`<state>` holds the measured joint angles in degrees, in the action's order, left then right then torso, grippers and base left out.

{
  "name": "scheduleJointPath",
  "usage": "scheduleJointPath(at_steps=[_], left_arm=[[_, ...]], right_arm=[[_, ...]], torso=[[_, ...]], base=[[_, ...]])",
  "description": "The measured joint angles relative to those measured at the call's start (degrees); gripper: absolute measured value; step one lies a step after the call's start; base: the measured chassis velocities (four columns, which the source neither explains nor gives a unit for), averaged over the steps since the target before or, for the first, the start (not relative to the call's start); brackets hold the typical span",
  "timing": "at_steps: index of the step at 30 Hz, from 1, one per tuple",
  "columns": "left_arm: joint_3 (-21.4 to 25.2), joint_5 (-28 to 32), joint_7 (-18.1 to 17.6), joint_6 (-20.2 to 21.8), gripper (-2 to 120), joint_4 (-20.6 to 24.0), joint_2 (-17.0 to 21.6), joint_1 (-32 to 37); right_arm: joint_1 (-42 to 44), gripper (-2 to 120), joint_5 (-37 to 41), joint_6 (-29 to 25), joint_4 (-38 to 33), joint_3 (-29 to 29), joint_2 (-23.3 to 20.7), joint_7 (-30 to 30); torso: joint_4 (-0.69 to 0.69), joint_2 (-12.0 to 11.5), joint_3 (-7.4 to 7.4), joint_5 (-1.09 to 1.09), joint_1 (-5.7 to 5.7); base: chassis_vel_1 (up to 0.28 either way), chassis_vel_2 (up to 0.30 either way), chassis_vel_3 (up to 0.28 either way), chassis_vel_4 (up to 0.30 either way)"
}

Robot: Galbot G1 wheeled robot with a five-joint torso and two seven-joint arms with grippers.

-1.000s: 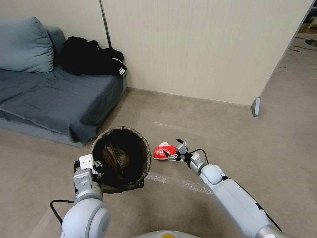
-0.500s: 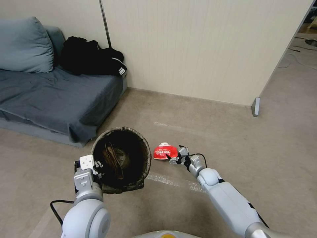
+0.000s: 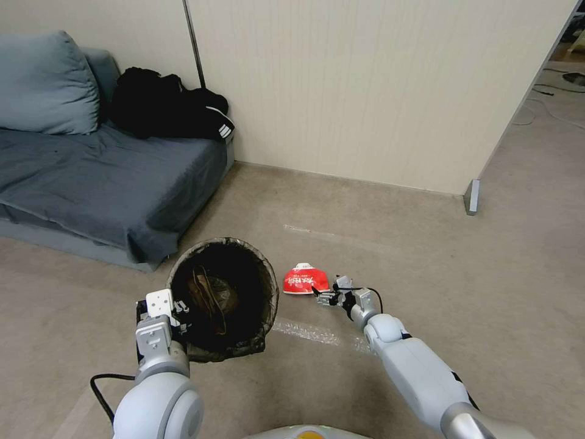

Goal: Pick up the trash bin, then pick up the garbage from the floor and place it into the trash bin.

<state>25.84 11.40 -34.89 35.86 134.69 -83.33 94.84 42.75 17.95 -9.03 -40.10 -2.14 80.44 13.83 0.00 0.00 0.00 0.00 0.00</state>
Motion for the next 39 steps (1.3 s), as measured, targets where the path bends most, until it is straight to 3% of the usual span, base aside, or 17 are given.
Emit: scheduleJointPath(at_steps=[24,39], left_arm=[[0.3,-1.0,-0.1,-0.2,0,0.9,-0.5,1.6],[0.3,-2.0,-0.1,-0.6,0,1.3,-0.8,2.8]], right_arm=[[-3.1,100,6.2,5.0,5.4,-1.2,5.3,0.3],[-4.1,100,9.3,6.4,8.6,-2.6,5.8,0.7]], torso=[[0.01,0.0,0.00,0.00,0.00],[0.00,0.0,0.00,0.00,-0.01]], base=[[0.000,0.000,0.000,0.000],[0.000,0.000,0.000,0.000]])
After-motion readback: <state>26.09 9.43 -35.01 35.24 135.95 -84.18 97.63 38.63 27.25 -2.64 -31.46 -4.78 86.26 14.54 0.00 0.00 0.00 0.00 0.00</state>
